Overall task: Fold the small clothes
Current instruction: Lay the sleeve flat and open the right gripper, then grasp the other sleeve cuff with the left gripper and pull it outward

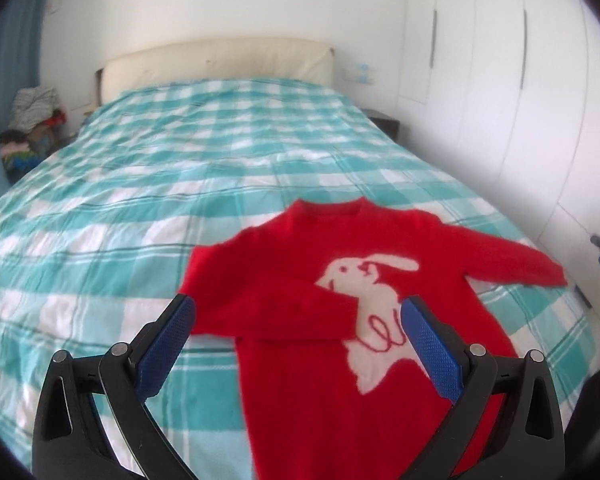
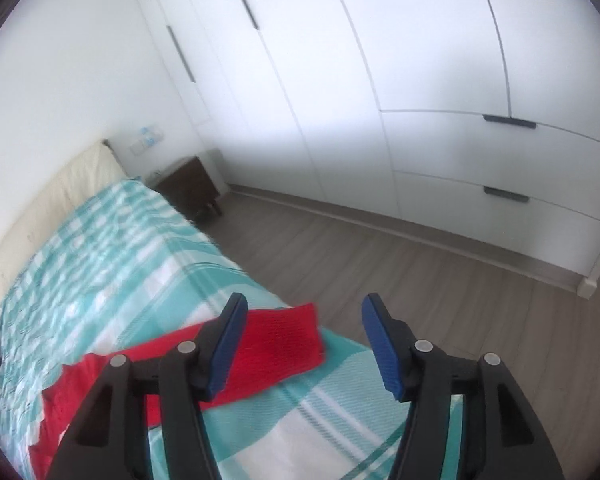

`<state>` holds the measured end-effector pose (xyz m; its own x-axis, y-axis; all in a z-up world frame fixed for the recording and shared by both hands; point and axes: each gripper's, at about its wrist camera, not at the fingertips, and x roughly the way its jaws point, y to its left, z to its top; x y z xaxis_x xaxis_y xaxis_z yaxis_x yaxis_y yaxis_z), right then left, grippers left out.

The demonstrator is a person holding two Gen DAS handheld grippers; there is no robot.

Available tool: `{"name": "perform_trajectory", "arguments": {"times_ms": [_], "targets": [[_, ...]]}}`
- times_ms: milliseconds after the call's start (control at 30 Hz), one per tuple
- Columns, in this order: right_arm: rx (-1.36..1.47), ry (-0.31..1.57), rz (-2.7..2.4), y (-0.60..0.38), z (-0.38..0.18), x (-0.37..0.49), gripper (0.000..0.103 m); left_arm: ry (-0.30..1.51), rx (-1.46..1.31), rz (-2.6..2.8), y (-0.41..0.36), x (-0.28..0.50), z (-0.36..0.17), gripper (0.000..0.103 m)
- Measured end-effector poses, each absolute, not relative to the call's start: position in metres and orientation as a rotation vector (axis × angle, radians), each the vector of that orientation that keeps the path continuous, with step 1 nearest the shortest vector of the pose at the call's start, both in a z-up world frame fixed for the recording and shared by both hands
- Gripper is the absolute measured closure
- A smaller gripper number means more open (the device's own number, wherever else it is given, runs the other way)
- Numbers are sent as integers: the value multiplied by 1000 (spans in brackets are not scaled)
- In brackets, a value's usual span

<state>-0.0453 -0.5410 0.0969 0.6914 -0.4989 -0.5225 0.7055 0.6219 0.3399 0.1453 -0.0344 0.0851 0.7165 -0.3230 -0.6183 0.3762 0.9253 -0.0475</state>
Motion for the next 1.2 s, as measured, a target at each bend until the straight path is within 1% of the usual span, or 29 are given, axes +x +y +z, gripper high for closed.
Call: {"name": "perform_trajectory", "arguments": {"times_ms": [67,167,200,267,300,433,500,567,600,633,667,700,733,767,833,933,1033,1100,1200], "targets": [[519,381,-585,-504,102,-34,38,745,195,-474,-62,171,60,1],[413,394,-449,-455,100,-20,38,796,434,-511,-95,186,17,3],[372,405,-420,-443,99,-17,38,818,499,-522,-103,190,3,4],[287,421,-381,-426,99,-13,38,882,571,-570,-111,194,-18,13],[250,426,-373,-418,97,-11,38,905,595,-595,-114,196,-26,13],[256,463,-340,-416,86,-5,38,923,640,-652,-117,207,-40,13],[289,480,-326,-418,82,-1,38,942,594,-671,-115,216,-43,17],[305,485,-321,-419,80,0,38,963,530,-684,-112,223,-44,25],[303,487,-320,-420,79,1,38,965,505,-687,-110,224,-45,27],[299,489,-321,-420,79,2,38,959,488,-691,-108,223,-45,33],[296,491,-321,-419,78,2,38,949,477,-700,-107,221,-45,44],[296,494,-319,-418,78,3,38,933,474,-707,-106,217,-44,53],[298,500,-316,-418,77,2,38,915,482,-699,-107,214,-42,75],[301,505,-314,-418,76,4,38,897,491,-678,-106,212,-40,93],[302,514,-309,-417,74,6,38,890,434,-660,-97,212,-33,96],[289,512,-300,-413,74,6,38,841,192,-599,-50,219,-2,98],[276,499,-296,-411,77,2,38,754,-146,-437,39,226,36,98],[283,492,-295,-412,78,0,38,702,-344,-268,110,228,49,98],[306,493,-283,-415,78,2,38,662,-474,46,201,218,47,98]]}}
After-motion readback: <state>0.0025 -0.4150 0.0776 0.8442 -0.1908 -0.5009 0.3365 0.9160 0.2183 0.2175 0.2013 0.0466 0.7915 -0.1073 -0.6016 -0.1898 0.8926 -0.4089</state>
